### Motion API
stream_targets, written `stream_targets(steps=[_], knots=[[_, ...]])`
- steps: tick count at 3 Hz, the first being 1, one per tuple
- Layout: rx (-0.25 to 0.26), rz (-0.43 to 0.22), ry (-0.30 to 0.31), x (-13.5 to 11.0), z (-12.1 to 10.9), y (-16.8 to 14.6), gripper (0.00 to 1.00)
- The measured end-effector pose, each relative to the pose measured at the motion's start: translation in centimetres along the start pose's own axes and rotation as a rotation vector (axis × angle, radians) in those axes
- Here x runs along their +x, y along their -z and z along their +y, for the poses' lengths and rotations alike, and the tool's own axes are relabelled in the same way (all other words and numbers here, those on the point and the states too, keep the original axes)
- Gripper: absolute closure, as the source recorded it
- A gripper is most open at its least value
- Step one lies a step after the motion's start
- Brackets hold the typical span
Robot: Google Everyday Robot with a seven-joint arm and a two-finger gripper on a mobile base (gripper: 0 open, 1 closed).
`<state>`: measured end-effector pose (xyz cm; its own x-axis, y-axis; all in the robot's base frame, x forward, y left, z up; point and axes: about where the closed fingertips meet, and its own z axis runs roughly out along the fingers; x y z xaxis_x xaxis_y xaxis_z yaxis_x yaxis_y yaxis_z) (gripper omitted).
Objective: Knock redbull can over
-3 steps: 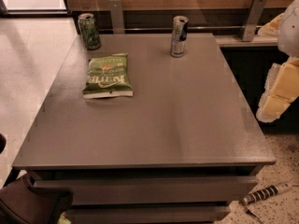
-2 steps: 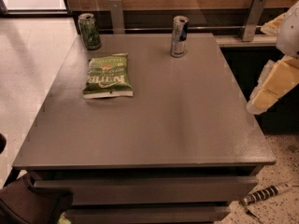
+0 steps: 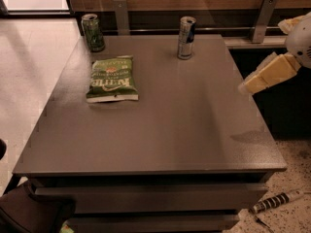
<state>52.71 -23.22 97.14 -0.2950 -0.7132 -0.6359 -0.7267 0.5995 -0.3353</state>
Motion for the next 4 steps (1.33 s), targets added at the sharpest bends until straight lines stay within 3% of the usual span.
stream_targets(steps=[2, 3, 4], knots=[[0.095, -0.411, -0.164, -6.2, -5.9, -5.1, 0.00], [0.115, -0.581, -0.244, -9.2, -6.9, -8.0, 0.00], [0.115, -0.581, -0.244, -9.2, -6.9, -8.0, 0.00]])
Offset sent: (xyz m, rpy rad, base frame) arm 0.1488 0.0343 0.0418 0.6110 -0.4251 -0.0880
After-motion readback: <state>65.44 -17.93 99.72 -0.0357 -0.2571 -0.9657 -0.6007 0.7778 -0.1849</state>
